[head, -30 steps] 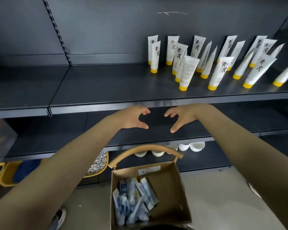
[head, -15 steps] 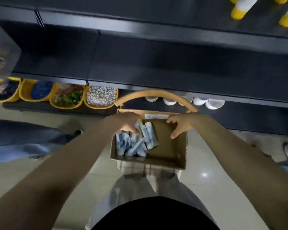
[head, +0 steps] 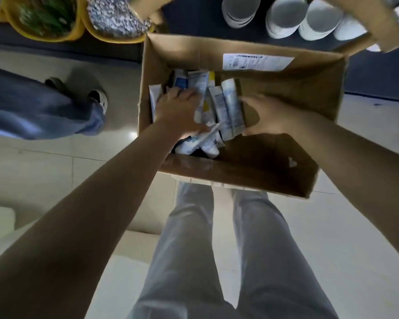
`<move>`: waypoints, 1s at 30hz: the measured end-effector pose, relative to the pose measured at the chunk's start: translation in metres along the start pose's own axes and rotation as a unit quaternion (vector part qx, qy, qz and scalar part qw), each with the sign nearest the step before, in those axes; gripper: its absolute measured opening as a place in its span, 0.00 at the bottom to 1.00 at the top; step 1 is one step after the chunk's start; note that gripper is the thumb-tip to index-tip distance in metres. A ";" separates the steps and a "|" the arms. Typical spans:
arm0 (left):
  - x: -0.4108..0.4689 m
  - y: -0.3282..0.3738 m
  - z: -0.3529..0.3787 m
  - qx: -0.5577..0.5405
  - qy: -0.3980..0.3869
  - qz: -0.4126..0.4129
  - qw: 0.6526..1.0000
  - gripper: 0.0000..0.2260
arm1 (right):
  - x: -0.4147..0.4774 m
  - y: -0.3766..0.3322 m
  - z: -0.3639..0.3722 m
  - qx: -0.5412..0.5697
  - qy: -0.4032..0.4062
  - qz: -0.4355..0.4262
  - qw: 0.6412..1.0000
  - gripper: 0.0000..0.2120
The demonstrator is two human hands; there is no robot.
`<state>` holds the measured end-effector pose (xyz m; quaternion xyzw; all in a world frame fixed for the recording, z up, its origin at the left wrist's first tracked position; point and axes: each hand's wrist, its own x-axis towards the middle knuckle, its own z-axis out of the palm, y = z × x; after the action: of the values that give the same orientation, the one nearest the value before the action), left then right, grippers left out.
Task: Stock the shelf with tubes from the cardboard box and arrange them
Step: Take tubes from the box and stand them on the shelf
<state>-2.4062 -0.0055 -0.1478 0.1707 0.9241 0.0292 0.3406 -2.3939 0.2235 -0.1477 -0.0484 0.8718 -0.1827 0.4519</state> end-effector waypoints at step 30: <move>0.059 0.008 0.016 0.137 -0.097 0.000 0.986 0.41 | 0.062 0.027 0.002 0.078 -0.041 0.003 0.996 0.37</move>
<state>-2.4355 0.0204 -0.1946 0.2182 0.8819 -0.1145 0.4019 -2.4268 0.2328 -0.2062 -0.0182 0.8358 -0.2467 0.4901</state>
